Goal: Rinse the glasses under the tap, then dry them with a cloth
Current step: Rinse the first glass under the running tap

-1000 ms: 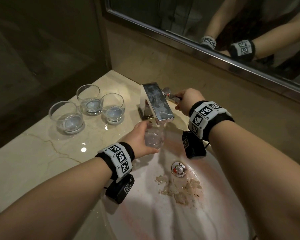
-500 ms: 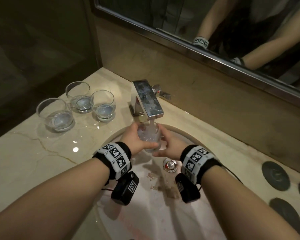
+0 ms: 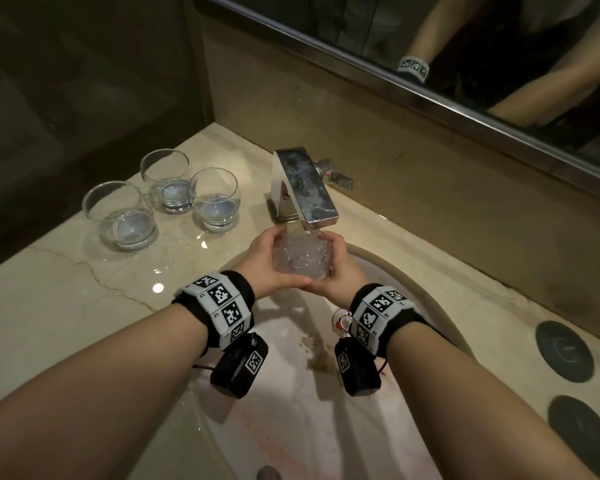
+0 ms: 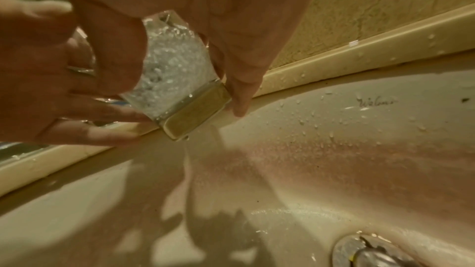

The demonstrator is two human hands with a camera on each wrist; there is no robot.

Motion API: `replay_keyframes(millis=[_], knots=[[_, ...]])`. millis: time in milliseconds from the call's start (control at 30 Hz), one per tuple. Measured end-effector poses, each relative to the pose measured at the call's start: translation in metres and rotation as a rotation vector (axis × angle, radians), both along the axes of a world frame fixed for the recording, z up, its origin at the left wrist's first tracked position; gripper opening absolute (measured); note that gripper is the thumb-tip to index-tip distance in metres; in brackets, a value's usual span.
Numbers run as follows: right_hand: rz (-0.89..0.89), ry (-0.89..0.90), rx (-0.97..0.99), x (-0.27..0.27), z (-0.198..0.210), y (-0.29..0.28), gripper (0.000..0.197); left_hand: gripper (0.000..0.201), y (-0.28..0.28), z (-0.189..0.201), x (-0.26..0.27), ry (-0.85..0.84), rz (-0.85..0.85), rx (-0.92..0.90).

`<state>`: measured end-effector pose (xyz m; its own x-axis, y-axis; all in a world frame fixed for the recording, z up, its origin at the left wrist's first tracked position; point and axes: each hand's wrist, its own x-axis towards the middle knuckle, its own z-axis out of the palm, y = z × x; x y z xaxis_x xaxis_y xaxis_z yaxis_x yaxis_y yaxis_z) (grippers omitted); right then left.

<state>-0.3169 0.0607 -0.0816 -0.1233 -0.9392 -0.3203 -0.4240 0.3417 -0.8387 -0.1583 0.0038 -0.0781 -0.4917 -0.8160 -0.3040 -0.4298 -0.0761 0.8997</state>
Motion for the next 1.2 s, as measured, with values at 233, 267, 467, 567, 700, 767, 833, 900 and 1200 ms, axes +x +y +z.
replay_keyframes(millis=[233,267,467,567,700,767,833,900,1200], knots=[[-0.051,0.045,-0.014,-0.012,0.005,0.007,0.095,0.1,0.005,-0.005,0.006,-0.062,0.006,-0.05],[-0.045,0.08,-0.018,-0.015,0.008,0.008,0.094,0.099,0.007,-0.005,0.006,-0.061,0.007,-0.048],[0.249,0.736,0.112,-0.031,0.044,0.014,0.088,0.098,0.016,-0.001,0.004,-0.078,-0.007,-0.023],[0.458,1.143,0.129,-0.03,0.061,0.017,0.08,0.097,0.021,0.001,0.002,-0.114,-0.032,-0.05],[0.571,1.414,0.098,-0.032,0.082,0.02,0.075,0.095,0.024,0.005,0.001,-0.12,-0.013,-0.062],[0.521,1.358,0.089,-0.036,0.09,0.021,0.077,0.095,0.025,0.008,0.001,-0.116,-0.001,-0.067],[0.395,1.185,0.075,-0.04,0.094,0.023,0.08,0.093,0.024,0.01,0.002,-0.118,-0.004,-0.059],[0.26,0.994,0.041,-0.041,0.092,0.027,0.082,0.091,0.023,0.012,0.003,-0.124,0.006,-0.071],[0.066,0.561,0.132,-0.014,0.041,0.023,0.086,0.08,0.01,0.01,0.01,-0.133,0.017,-0.103]])
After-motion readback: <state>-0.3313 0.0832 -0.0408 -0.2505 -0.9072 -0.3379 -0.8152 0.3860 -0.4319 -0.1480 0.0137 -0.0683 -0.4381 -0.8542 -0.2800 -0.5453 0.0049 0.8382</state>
